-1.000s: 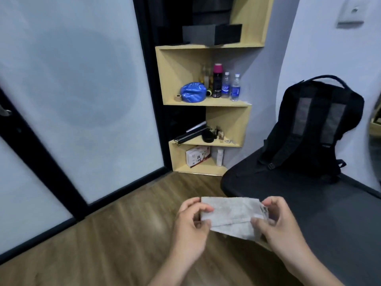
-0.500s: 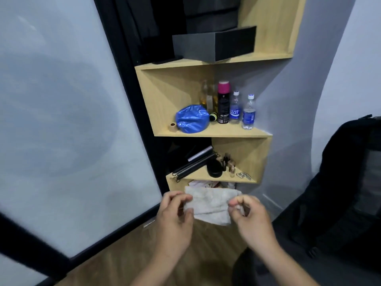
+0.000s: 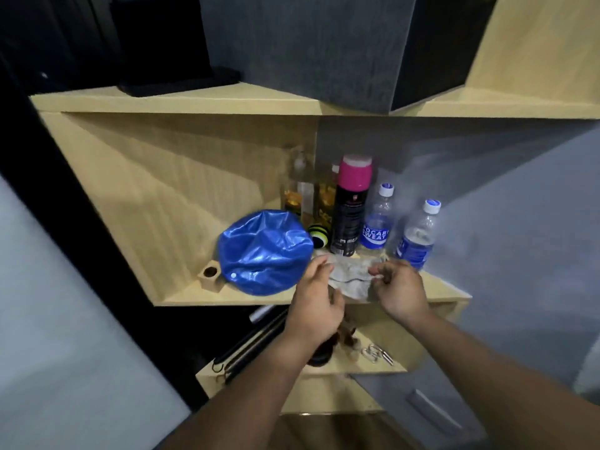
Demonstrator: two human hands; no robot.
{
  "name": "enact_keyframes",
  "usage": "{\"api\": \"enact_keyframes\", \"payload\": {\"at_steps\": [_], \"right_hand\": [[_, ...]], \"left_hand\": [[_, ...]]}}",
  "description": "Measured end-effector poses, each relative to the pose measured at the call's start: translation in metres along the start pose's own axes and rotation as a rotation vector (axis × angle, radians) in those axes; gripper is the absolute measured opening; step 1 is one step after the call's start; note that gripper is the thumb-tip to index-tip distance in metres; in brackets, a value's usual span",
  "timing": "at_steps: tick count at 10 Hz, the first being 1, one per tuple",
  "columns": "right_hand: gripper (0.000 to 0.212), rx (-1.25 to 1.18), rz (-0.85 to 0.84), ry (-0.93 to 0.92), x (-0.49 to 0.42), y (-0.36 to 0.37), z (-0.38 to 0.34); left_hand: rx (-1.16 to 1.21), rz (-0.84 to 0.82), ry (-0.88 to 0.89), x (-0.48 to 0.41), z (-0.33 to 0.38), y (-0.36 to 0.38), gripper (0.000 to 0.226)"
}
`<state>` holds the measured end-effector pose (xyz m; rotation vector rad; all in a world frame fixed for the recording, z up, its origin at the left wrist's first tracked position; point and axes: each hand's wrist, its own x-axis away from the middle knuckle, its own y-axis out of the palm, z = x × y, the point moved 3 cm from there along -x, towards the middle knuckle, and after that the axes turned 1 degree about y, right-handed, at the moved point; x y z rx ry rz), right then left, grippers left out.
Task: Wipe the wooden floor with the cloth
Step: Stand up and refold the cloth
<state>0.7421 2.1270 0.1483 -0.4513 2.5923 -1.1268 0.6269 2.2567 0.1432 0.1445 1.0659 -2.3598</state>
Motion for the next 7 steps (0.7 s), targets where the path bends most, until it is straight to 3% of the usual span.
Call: {"api": "enact_keyframes", "payload": {"at_steps": [1, 2, 3, 5, 6, 7], "right_hand": [[0.023, 0.069, -0.063, 0.001, -0.041, 0.028, 0.016], [0.031, 0.262, -0.238, 0.017, -0.067, 0.07, 0.047], [0.048, 0.372, -0.228, 0.014, -0.064, 0.082, 0.062], [0.044, 0.598, -0.314, -0.062, -0.061, 0.068, 0.047], [0.055, 0.607, -0.383, -0.107, -0.047, 0.063, 0.045], [0.061, 0.502, -0.373, -0.115, -0.037, 0.05, 0.037]], "left_hand": [[-0.111, -0.128, -0.003, -0.034, -0.035, 0.033, 0.055], [-0.372, -0.337, -0.017, -0.048, -0.074, 0.072, 0.056], [-0.45, -0.352, 0.007, -0.046, -0.086, 0.087, 0.058], [-0.626, -0.393, 0.01, -0.054, -0.071, 0.082, 0.066], [-0.54, -0.416, -0.009, -0.055, -0.058, 0.072, 0.071], [-0.291, -0.411, -0.03, -0.048, -0.056, 0.058, 0.072]]}}
